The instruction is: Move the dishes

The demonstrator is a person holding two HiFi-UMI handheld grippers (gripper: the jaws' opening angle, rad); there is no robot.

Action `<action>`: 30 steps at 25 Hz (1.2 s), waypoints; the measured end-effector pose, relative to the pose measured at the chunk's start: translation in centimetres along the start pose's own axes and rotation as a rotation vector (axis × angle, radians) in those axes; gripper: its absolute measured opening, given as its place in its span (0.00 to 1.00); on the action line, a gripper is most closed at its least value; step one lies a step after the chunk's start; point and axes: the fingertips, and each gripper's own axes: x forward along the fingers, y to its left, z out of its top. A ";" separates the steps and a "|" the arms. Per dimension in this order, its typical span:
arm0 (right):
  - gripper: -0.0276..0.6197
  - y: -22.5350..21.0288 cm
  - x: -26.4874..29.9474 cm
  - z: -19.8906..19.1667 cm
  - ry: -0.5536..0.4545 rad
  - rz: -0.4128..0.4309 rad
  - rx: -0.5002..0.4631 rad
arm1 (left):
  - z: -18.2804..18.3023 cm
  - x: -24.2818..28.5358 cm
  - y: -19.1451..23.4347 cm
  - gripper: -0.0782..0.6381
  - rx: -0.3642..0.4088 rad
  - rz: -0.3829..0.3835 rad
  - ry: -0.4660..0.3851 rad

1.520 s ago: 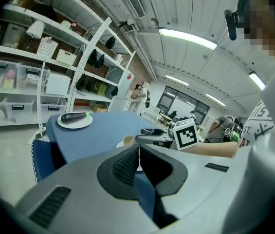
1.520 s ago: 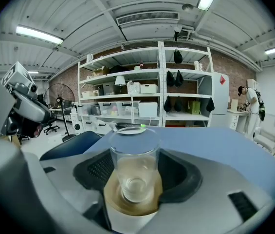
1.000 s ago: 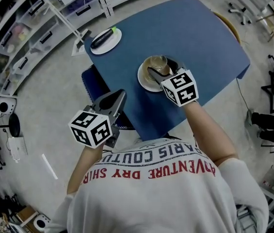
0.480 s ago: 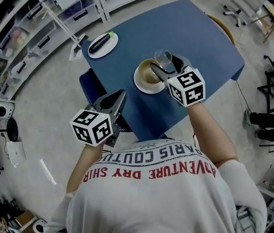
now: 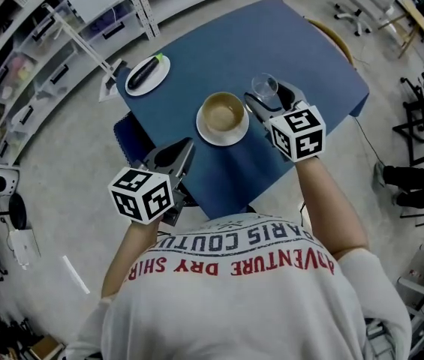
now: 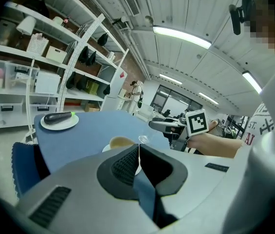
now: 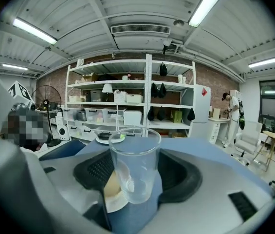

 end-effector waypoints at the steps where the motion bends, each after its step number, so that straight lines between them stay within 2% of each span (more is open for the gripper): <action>1: 0.48 -0.5 -0.2 -0.4 0.006 -0.009 0.006 | 0.0 0.2 -0.1 0.15 0.001 -0.003 0.003; 14: 0.48 -4.7 -1.2 -6.0 0.083 -0.075 0.071 | -0.4 3.3 -1.4 0.15 0.009 -0.035 0.052; 23: 0.48 -5.2 -1.3 -8.6 0.095 -0.065 0.097 | -1.0 4.6 -1.8 0.15 0.010 -0.037 0.084; 30: 0.48 -5.1 -1.2 -8.9 0.072 -0.078 0.094 | -1.4 5.1 -1.6 0.15 0.004 -0.041 0.097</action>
